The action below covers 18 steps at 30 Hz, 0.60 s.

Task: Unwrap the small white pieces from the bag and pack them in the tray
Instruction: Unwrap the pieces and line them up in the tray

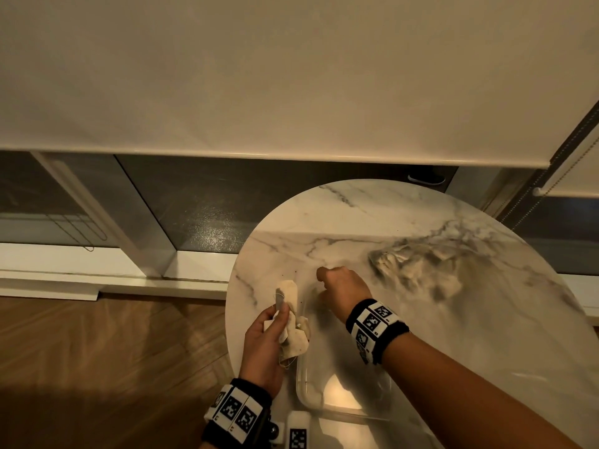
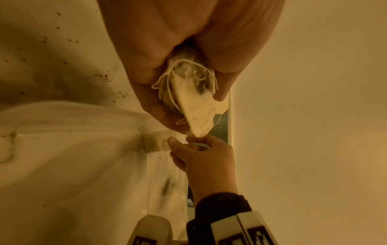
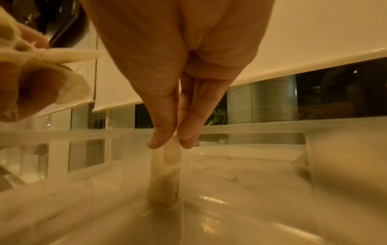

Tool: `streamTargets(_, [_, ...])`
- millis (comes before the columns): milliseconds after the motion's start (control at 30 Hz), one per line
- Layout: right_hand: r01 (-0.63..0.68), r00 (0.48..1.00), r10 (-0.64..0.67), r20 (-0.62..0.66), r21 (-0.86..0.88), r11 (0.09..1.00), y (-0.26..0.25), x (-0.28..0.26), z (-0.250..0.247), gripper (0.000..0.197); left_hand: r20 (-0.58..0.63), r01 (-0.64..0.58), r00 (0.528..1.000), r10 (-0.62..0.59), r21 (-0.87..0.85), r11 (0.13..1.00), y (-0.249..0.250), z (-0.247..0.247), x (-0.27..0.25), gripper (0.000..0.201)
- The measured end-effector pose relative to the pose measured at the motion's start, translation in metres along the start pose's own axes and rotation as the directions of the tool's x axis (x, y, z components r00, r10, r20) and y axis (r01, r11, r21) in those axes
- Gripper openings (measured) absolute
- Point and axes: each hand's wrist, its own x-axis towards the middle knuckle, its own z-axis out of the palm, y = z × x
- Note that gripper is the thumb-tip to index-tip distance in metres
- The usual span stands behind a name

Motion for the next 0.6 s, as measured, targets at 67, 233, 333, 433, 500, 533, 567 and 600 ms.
streamTargets(67, [-0.010,0.998,0.014,-0.060,0.064,0.998,0.003,-0.003,-0.003,0.025,0.012,-0.002,1.000,0.002,0.001,1.000,0.001,0.001,-0.002,0.029])
streamTargets(233, [-0.056,0.935,0.233,-0.267,0.538,0.841,0.007,-0.026,-0.016,0.020,0.069,-0.002,0.998,0.000,0.032,0.999,0.001,0.008,-0.010,0.026])
streamTargets(333, [-0.038,0.954,0.273,-0.122,0.856,0.516,-0.001,-0.050,-0.027,0.020,0.124,-0.039,0.992,0.026,0.103,0.994,-0.002,0.014,-0.017,0.025])
streamTargets(433, [-0.019,0.987,0.154,-0.052,0.902,0.430,-0.009,-0.069,-0.030,0.015,0.166,-0.092,0.985,0.056,0.222,0.971,-0.008,0.019,-0.023,0.027])
streamTargets(500, [0.026,0.982,0.156,-0.109,0.889,0.458,-0.008,-0.074,-0.027,0.009,0.191,-0.106,0.980,0.057,0.259,0.960,-0.011,0.021,-0.028,0.026])
streamTargets(533, [0.039,0.977,0.170,-0.129,0.892,0.451,-0.007,-0.074,-0.026,0.007,0.199,-0.105,0.979,0.053,0.263,0.959,-0.012,0.023,-0.030,0.025])
streamTargets(567, [0.044,0.974,0.183,-0.135,0.901,0.433,-0.005,-0.075,-0.026,0.006,0.204,-0.105,0.978,0.051,0.266,0.958,-0.013,0.024,-0.031,0.025])
streamTargets(600, [0.043,0.974,0.186,-0.130,0.911,0.410,-0.005,-0.076,-0.027,0.005,0.207,-0.107,0.977,0.052,0.269,0.957,-0.013,0.024,-0.032,0.024])
